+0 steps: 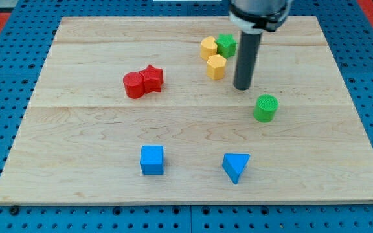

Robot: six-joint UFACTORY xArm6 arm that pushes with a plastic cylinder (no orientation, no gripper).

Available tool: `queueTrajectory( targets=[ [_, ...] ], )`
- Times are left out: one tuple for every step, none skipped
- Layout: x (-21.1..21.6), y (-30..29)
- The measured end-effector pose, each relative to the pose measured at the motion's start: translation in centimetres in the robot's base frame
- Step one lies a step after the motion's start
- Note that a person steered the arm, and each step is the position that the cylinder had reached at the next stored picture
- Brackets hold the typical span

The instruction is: Move the green circle to the right of the blue cube

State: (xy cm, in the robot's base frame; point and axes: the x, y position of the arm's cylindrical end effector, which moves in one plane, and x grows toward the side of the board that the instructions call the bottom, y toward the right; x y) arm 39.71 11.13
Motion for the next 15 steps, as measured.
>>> queueTrajectory(
  targets=[
    [3.5, 0.2],
    [6.0, 0.6],
    [6.0, 3.6],
    [6.0, 8.6],
    [7.7, 10.2],
    [11.1, 8.4],
    [13.1, 4.4],
    [13.5, 4.8],
    [14.1, 3.7],
    [16.0, -2.5],
    [16.7, -2.6],
    [16.7, 3.4],
    [21.5, 5.7],
    [22.2, 5.2],
    [22.2, 0.9]
  ],
)
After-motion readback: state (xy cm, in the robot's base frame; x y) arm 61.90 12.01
